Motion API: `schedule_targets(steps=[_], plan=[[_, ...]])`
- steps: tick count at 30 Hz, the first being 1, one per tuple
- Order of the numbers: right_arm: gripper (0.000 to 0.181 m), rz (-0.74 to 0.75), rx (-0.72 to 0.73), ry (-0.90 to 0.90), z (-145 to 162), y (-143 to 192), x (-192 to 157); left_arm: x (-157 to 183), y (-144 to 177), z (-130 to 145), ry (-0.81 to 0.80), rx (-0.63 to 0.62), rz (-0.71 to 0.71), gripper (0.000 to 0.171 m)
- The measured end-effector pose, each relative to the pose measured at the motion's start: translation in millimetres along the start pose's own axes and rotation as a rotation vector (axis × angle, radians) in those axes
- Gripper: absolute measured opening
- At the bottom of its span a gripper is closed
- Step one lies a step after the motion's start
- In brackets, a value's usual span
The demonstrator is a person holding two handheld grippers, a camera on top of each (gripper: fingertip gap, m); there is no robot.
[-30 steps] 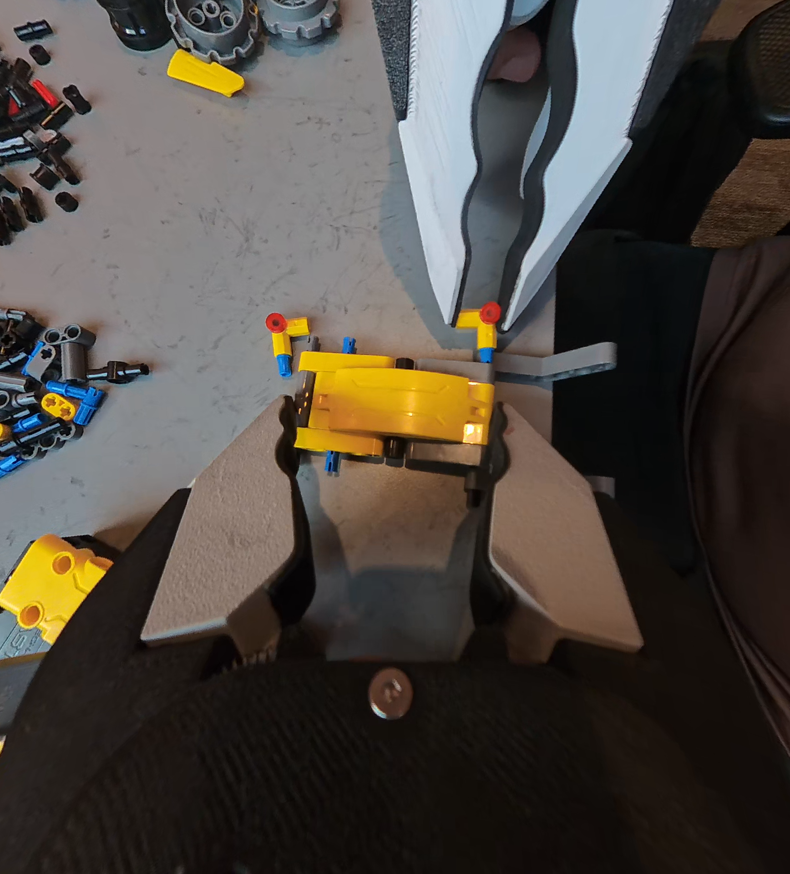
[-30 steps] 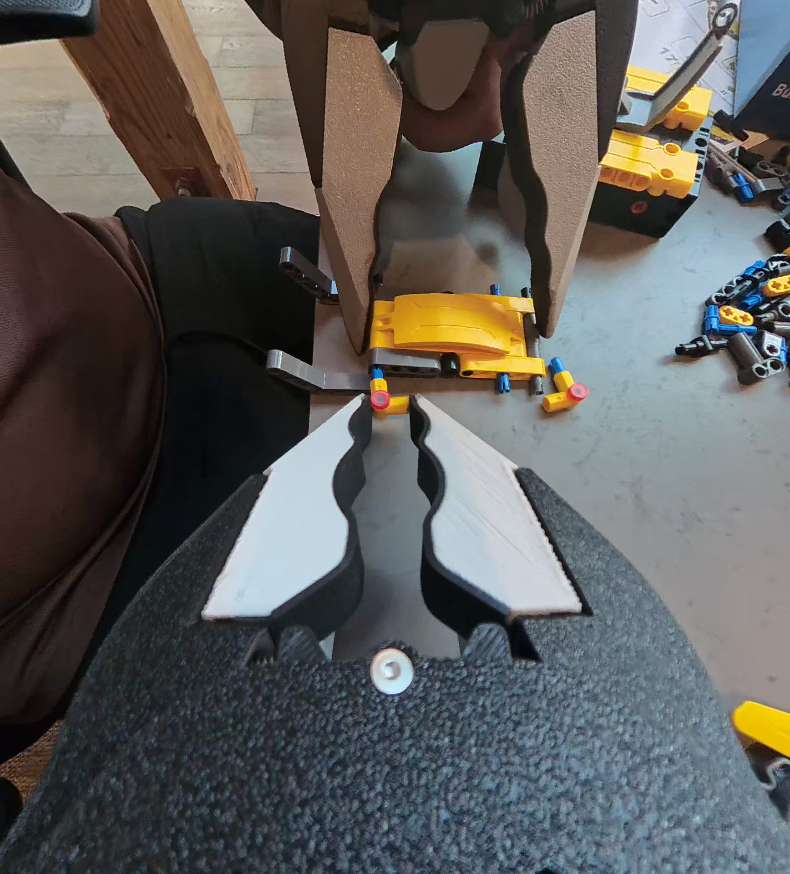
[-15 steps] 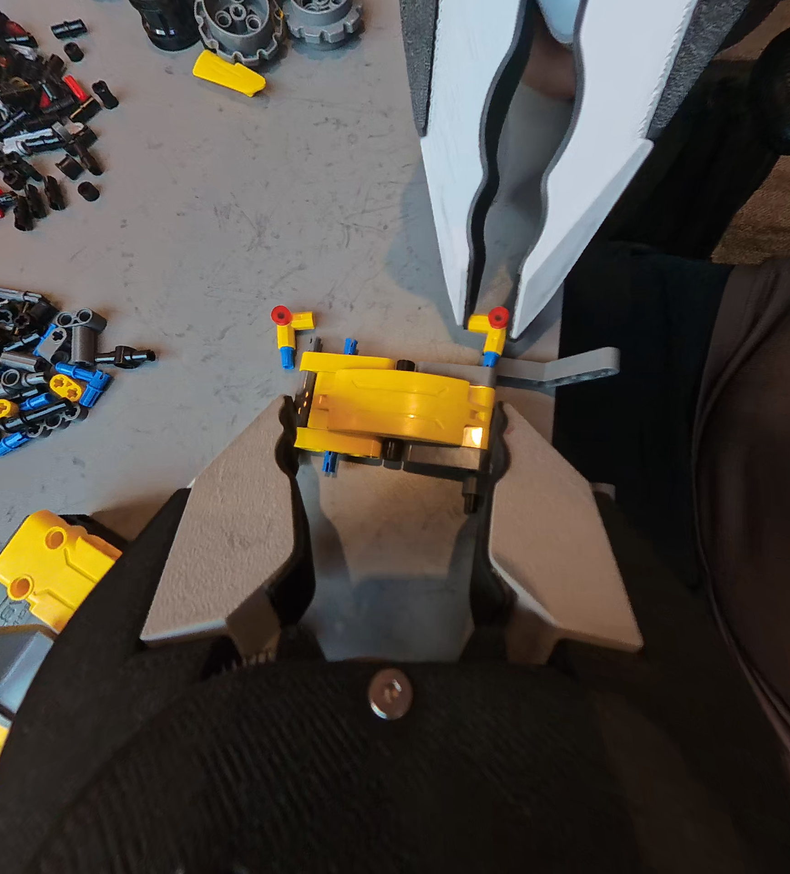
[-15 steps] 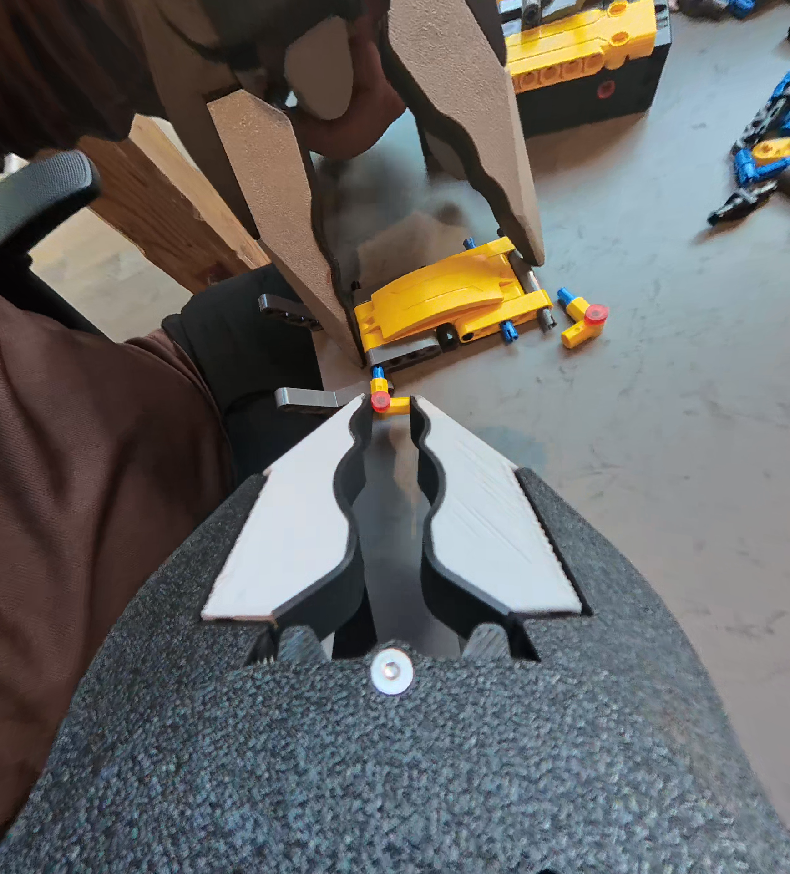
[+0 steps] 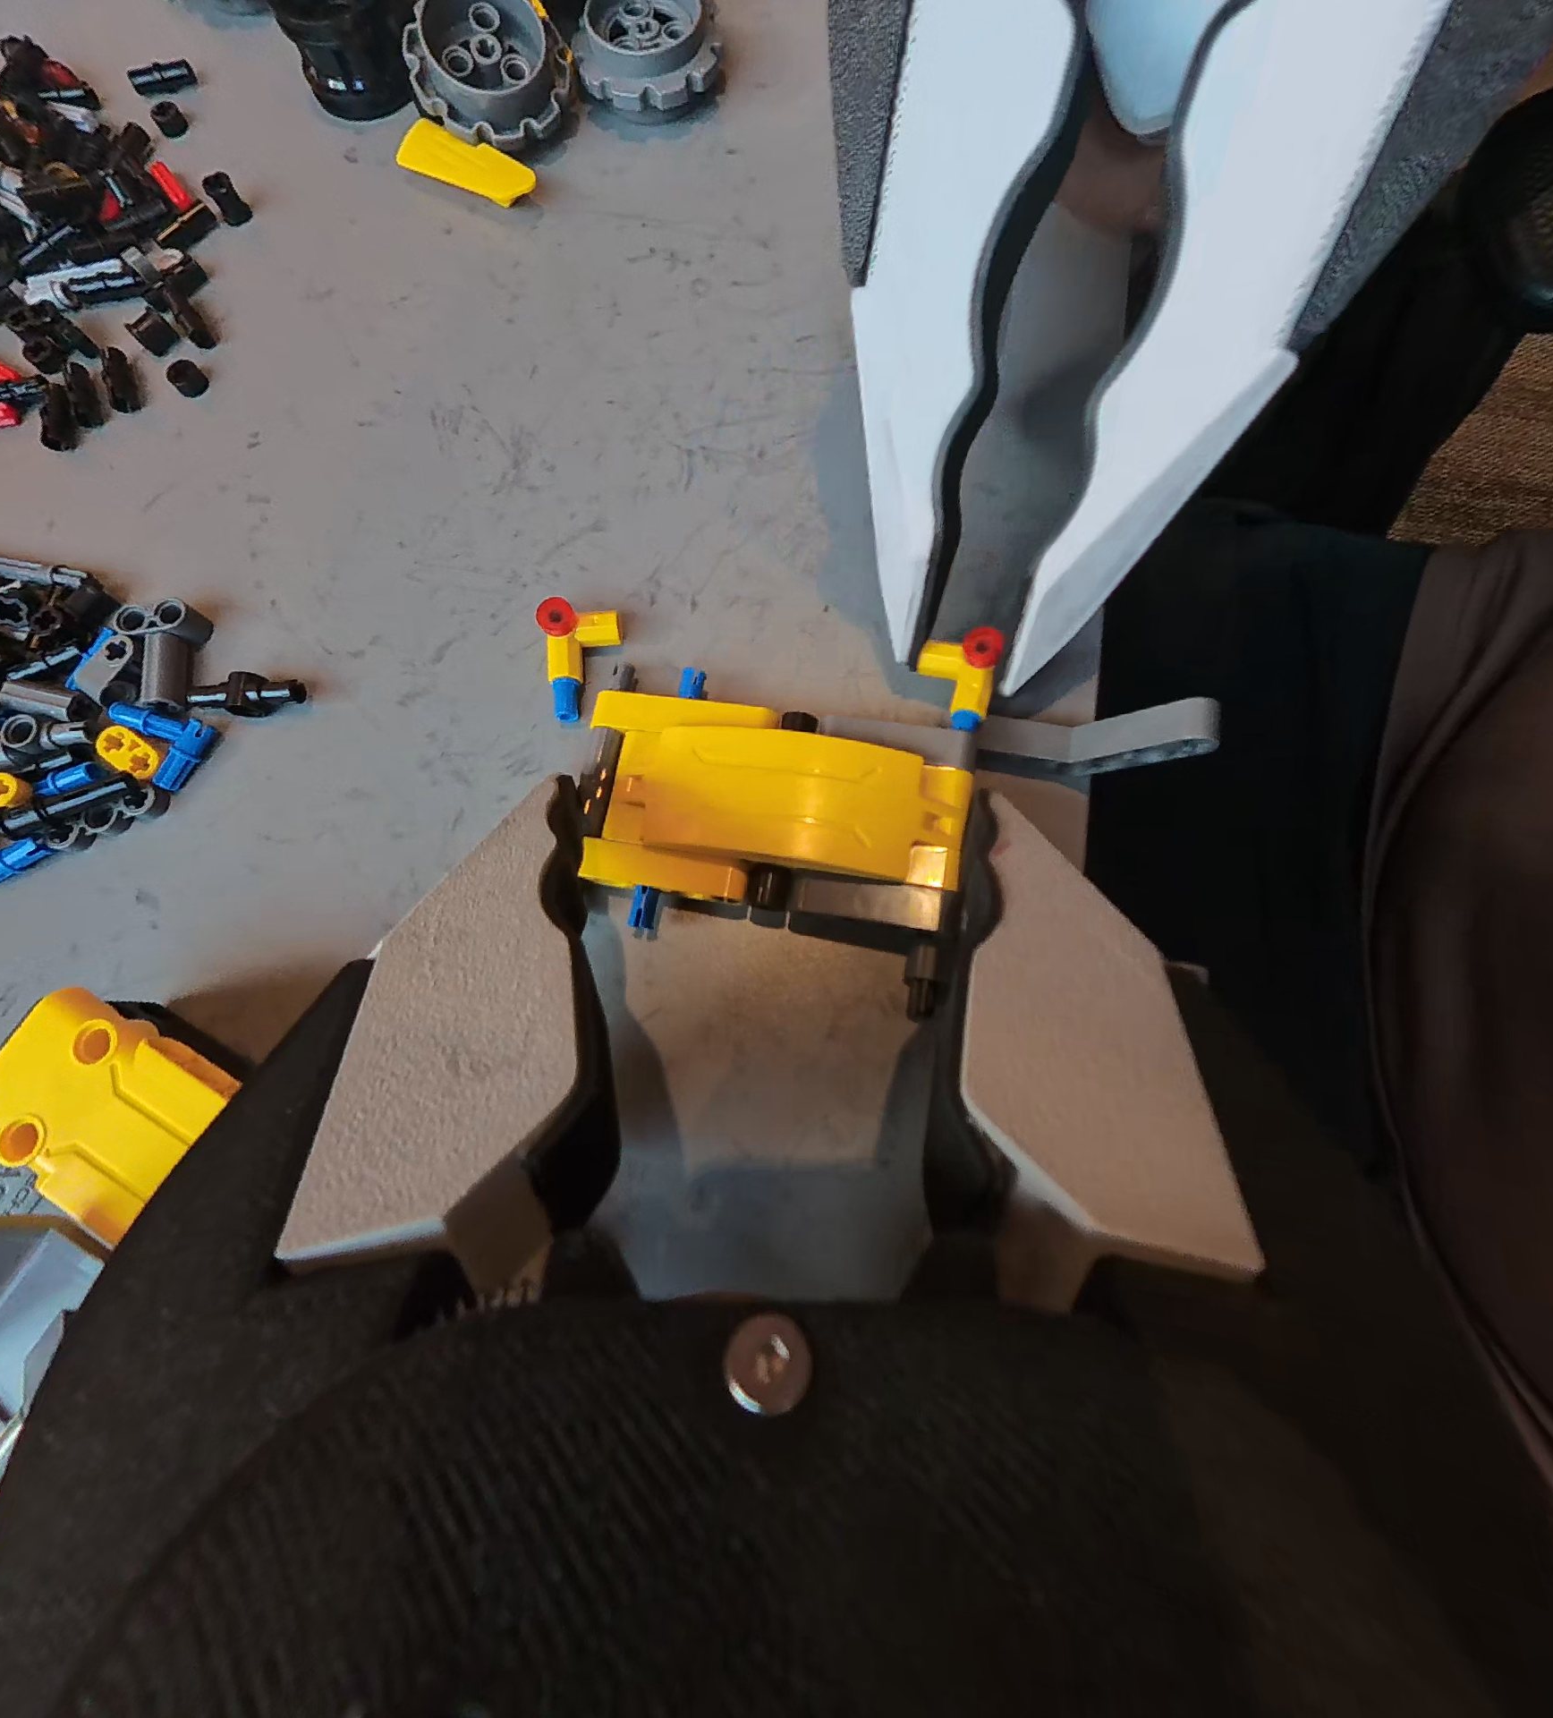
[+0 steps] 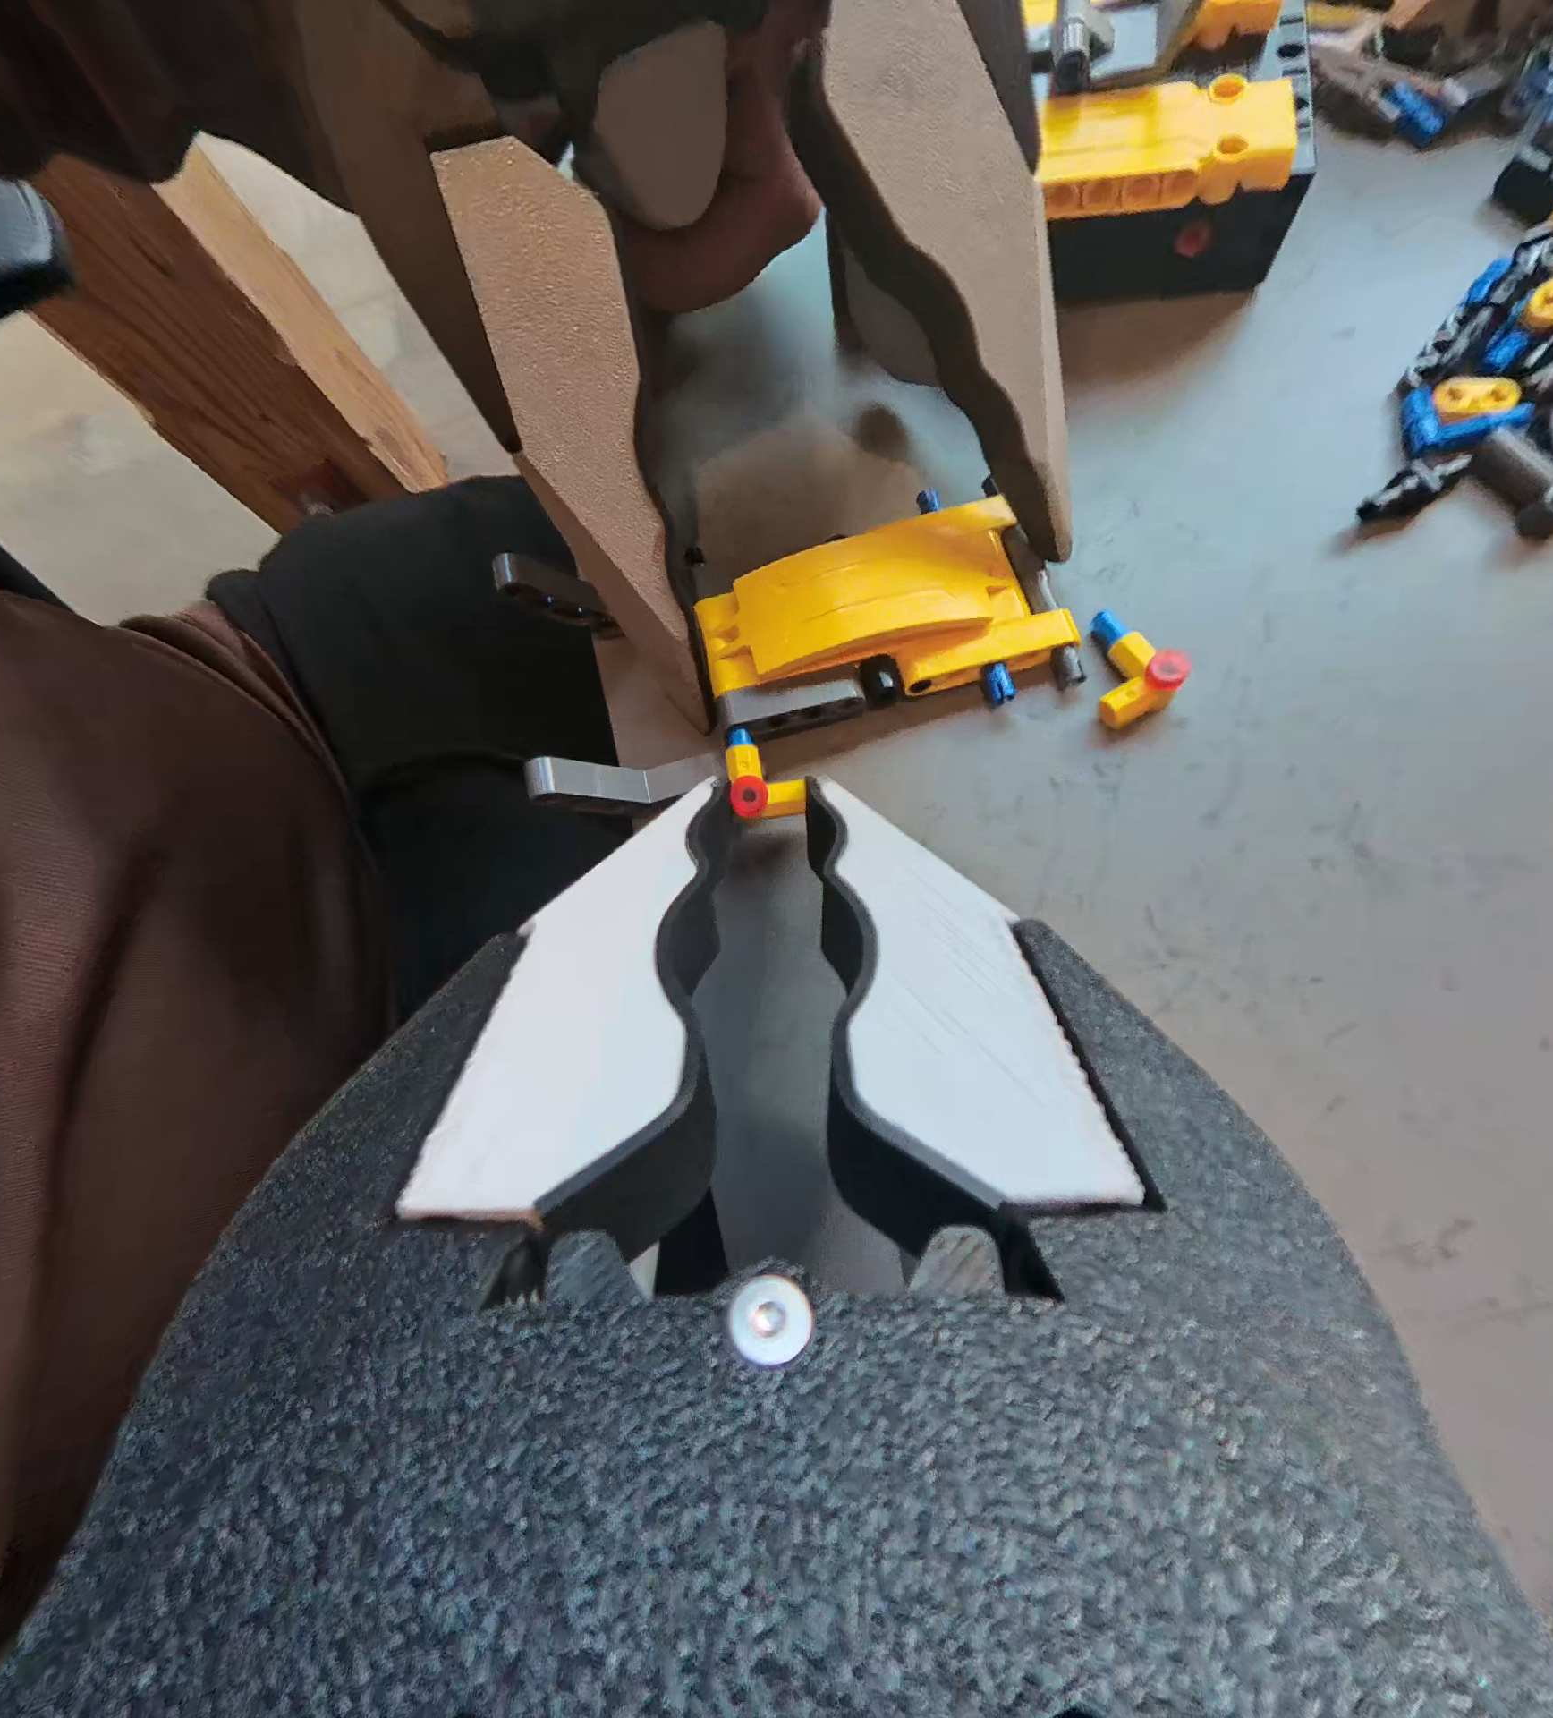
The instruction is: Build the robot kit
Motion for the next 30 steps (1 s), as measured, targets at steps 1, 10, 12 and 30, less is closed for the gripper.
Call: schedule_targets(steps=[1, 10, 12, 30], plan=[[0.015, 0.016, -0.004, 0.037, -1.4, -1.0, -0.2, 0.0, 0.0, 0.0, 0.000, 0.000, 0.000, 0.080], [0.014, 0.091, -0.008, 0.297, -6.1, -3.7, -3.0, -0.1, 0.1, 0.2, 0.003, 0.005, -0.005, 0.080], [0.014, 0.111, -0.004, 0.368, -6.4, -3.8, -3.7, -0.1, 0.1, 0.2, 0.002, 0.005, -0.006, 0.081], [0.024, 0.134, 0.084, 0.007, 26.1, 51.0, 18.4, 10.2, -24.2, -29.0, 0.009, -0.025, -0.127, 0.068]])
Point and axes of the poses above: each gripper's, where its closed fingertips meet, y back along the fingers, z out of its underside, x = y × z across the jaws, the point moved 4 cm from there along y, back along the fingers
